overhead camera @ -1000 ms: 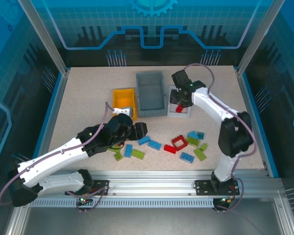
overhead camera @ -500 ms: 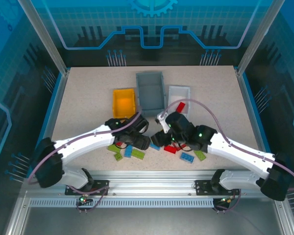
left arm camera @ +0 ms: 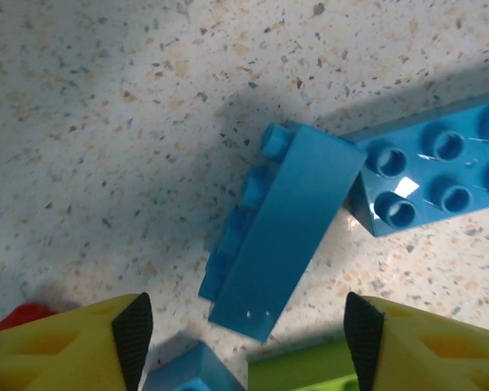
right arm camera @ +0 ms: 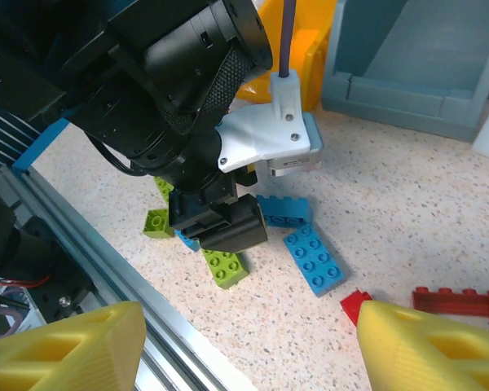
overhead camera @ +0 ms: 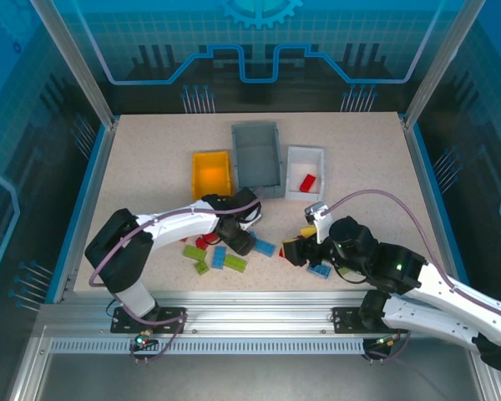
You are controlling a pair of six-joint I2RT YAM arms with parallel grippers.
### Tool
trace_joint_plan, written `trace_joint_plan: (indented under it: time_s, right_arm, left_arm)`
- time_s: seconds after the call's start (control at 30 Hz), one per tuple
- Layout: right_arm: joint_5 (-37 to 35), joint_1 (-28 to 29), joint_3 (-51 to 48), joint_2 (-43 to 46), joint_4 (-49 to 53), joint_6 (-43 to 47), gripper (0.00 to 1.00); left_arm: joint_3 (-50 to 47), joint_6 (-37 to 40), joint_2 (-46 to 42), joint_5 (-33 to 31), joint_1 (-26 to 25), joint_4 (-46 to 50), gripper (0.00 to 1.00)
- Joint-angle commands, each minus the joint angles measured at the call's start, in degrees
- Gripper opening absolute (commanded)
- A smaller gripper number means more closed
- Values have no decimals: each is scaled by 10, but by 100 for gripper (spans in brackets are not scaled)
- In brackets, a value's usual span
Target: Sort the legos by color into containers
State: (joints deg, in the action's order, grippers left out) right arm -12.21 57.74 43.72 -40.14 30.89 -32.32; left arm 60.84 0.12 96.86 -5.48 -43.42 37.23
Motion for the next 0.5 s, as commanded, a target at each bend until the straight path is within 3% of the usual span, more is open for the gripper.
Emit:
trace_joint_plan:
  time_s: [0.0,0.07,0.3,0.47]
  right_arm:
    - [-19,6,7,-9,26,-19,70]
    - [-18,6,7,-14,23,-25,70]
    - [-21,6,3,-19,7,-38,68]
    - [-29,6,13,-28,8,-37,68]
  left_arm:
    - [24,23,23,15,4,-12,63]
    - [25,22,36,15,5,-16,60]
    - [6,13,36,6,5,-48,31]
    - [-2,-5,-9,-22,5,-48,22]
